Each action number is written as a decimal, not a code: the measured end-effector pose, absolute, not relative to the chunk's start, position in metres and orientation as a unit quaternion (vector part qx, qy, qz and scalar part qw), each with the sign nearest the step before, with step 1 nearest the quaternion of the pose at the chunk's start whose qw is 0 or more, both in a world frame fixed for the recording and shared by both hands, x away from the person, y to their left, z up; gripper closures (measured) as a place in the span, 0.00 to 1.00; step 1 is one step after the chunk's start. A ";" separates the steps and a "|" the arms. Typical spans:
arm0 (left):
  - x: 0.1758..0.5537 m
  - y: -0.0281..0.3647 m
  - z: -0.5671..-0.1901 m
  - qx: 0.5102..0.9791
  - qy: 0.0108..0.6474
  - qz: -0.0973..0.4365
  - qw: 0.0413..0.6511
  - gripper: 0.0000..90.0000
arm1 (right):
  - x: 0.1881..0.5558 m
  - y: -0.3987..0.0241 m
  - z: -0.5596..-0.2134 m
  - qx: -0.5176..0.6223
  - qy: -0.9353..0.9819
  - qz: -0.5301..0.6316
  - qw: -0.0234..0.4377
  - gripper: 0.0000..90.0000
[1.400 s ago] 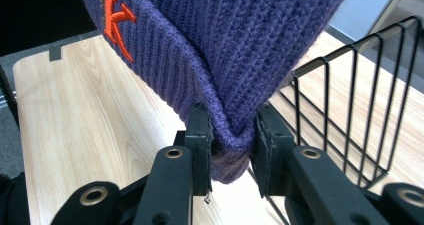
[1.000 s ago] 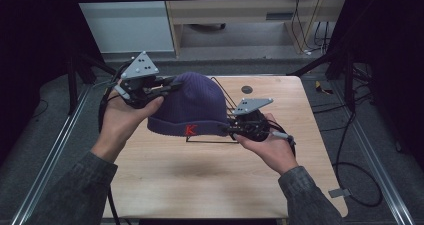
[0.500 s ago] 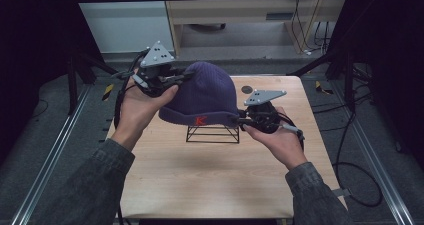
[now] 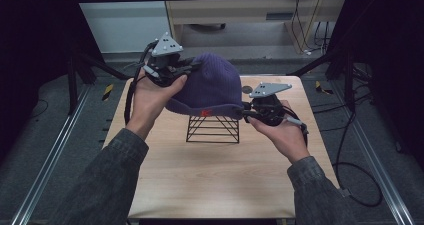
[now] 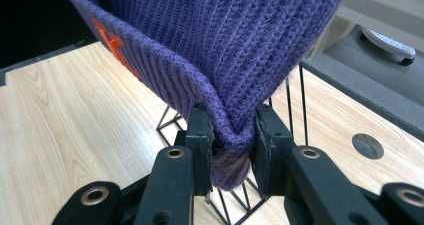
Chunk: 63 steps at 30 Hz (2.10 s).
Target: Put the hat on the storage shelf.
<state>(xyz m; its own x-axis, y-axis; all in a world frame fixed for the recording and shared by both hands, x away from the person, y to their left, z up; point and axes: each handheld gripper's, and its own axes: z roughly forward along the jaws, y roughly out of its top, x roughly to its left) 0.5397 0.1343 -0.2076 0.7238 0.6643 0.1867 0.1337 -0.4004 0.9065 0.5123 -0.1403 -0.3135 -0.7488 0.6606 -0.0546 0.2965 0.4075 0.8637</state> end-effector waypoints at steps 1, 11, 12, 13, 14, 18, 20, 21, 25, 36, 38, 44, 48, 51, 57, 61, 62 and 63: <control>0.541 0.133 -0.208 0.790 0.255 0.271 0.487 0.89 | 0.512 -0.141 -0.314 0.294 0.815 0.458 0.199 0.80; 0.549 0.130 -0.206 0.784 0.260 0.267 0.497 0.89 | 0.518 -0.139 -0.315 0.309 0.807 0.460 0.204 0.80; 0.551 0.129 -0.205 0.783 0.260 0.269 0.497 0.89 | 0.520 -0.139 -0.314 0.310 0.807 0.459 0.206 0.80; 0.553 0.128 -0.203 0.786 0.256 0.273 0.493 0.89 | 0.522 -0.138 -0.312 0.310 0.807 0.458 0.206 0.80; 0.554 0.127 -0.201 0.787 0.252 0.279 0.489 0.89 | 0.524 -0.138 -0.311 0.310 0.806 0.460 0.207 0.80; 0.556 0.122 -0.196 0.785 0.247 0.284 0.492 0.89 | 0.529 -0.139 -0.309 0.315 0.799 0.468 0.209 0.80; 0.556 0.120 -0.195 0.786 0.244 0.286 0.491 0.89 | 0.531 -0.140 -0.308 0.319 0.796 0.469 0.211 0.81; 0.556 0.120 -0.194 0.786 0.243 0.286 0.490 0.89 | 0.533 -0.140 -0.308 0.320 0.795 0.468 0.215 0.81; 0.560 0.121 -0.194 0.784 0.244 0.286 0.494 0.89 | 0.538 -0.144 -0.305 0.328 0.791 0.465 0.225 0.81; 0.572 0.116 -0.201 0.777 0.241 0.281 0.509 0.89 | 0.556 -0.151 -0.309 0.353 0.776 0.470 0.229 0.81; 0.573 0.117 -0.201 0.779 0.241 0.284 0.505 0.89 | 0.556 -0.152 -0.311 0.356 0.772 0.474 0.229 0.81; 0.576 0.119 -0.203 0.780 0.246 0.285 0.500 0.89 | 0.558 -0.154 -0.310 0.360 0.775 0.467 0.227 0.81; 0.576 0.121 -0.202 0.775 0.250 0.284 0.506 0.89 | 0.555 -0.154 -0.305 0.356 0.776 0.469 0.227 0.81; 0.573 0.123 -0.199 0.774 0.252 0.284 0.507 0.89 | 0.552 -0.153 -0.300 0.350 0.778 0.469 0.229 0.81; 0.573 0.128 -0.205 0.775 0.261 0.279 0.504 0.89 | 0.547 -0.147 -0.301 0.340 0.788 0.464 0.218 0.81; 0.580 0.130 -0.217 0.781 0.268 0.271 0.495 0.89 | 0.554 -0.141 -0.310 0.344 0.799 0.447 0.211 0.80; 0.582 0.130 -0.219 0.781 0.270 0.270 0.495 0.89 | 0.554 -0.141 -0.310 0.344 0.799 0.447 0.211 0.80; 0.584 0.131 -0.222 0.782 0.272 0.270 0.491 0.89 | 0.555 -0.140 -0.312 0.344 0.801 0.443 0.210 0.80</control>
<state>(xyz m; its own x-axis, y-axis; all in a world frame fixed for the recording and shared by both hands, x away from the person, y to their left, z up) 0.5839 0.1308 -0.2222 0.7064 0.6908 0.1543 0.1613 -0.3694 0.9152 0.5553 -0.1402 -0.3115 -0.6750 0.7371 -0.0312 0.3646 0.3700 0.8545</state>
